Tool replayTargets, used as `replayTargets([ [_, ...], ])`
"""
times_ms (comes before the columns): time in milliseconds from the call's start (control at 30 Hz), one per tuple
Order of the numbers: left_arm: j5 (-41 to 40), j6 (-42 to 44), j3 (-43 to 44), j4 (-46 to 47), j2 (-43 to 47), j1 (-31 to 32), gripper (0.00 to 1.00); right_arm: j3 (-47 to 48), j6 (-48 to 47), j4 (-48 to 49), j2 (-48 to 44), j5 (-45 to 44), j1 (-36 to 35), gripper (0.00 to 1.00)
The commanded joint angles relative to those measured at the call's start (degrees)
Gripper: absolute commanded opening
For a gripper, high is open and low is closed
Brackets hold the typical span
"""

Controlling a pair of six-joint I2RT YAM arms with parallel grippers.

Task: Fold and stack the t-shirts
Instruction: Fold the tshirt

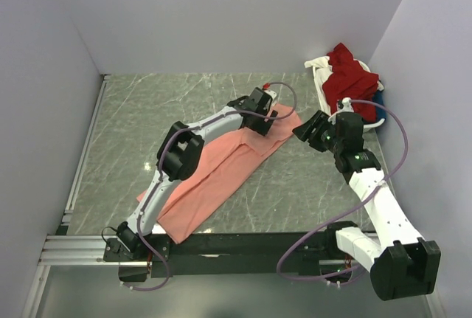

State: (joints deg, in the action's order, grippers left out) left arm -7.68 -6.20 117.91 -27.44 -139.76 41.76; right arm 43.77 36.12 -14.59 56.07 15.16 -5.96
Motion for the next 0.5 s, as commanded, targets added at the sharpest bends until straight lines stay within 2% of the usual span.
replayTargets([
  [0,-8.64,-5.91,4.87,-5.33,-4.55,-0.97,0.89,0.26,-1.14,2.2,0.79,1.54,-0.02,0.61],
  [133,-10.67,-14.0,9.62,-10.78,-7.1,-6.05,0.86,0.44,-1.49,2.64,2.28,2.42,-0.19,0.61],
  [267,-11.66,-23.93,9.1,-13.24,-6.58,-12.74,0.86,0.53,-1.93,3.25,4.65,3.12,-0.2,0.61],
  [400,-6.48,-35.43,2.17,-8.96,-2.54,-21.95,0.86,1.93,-3.07,3.34,7.38,3.21,-0.81,0.61],
  [467,-4.89,-38.09,-1.27,-6.58,-0.6,-23.91,0.86,2.89,-3.68,3.08,9.57,3.12,-1.33,0.61],
])
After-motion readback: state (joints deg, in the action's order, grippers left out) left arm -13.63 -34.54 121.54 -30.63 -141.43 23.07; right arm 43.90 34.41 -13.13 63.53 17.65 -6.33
